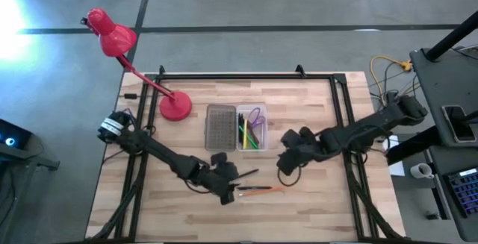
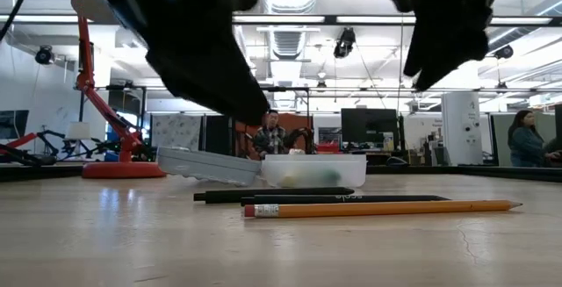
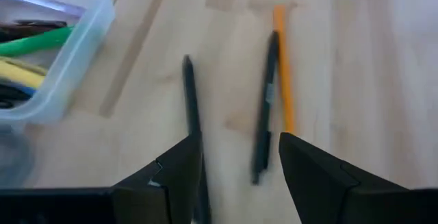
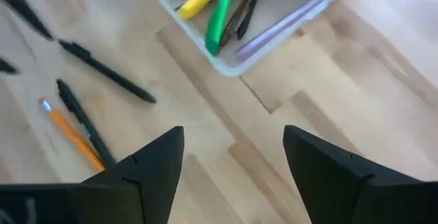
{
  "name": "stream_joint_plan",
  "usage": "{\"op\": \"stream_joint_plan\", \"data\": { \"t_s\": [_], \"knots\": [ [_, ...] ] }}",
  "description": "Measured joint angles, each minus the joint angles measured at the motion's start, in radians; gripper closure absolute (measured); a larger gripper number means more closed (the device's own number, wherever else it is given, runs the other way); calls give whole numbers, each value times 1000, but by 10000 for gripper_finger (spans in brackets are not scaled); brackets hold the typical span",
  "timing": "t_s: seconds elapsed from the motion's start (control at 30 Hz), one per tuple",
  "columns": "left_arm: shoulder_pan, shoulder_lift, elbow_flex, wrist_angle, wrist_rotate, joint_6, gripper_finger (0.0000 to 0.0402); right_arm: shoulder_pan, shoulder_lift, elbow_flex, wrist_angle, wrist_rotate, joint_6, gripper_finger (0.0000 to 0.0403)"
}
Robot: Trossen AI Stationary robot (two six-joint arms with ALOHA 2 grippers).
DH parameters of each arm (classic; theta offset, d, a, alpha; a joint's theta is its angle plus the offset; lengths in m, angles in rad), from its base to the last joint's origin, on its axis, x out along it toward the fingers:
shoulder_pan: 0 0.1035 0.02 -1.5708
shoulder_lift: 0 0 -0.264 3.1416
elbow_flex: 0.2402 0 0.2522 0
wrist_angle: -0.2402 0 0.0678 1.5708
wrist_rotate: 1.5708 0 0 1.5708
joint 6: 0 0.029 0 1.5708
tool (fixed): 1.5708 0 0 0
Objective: Pick & place school supplies into a supply box
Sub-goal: Put the top black pen into the supply box
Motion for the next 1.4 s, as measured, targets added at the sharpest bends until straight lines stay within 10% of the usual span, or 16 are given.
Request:
{"op": "stream_joint_plan", "data": {
  "t_s": [0.67, 0.97, 1.17, 1.4],
  "knots": [
    [80, 202, 4, 28, 103, 9, 228, 78, 23, -12, -22, 131, 177, 168],
    [99, 212, 21, -51, 174, 59, 384, 77, 23, -19, -34, 133, 183, 174],
    [152, 72, 57, -93, 221, 24, 390, 77, 18, -20, -108, 158, 254, 179],
    [361, -202, 47, -46, 38, -76, 390, 78, -37, -19, -225, 285, 426, 180]
  ]
}}
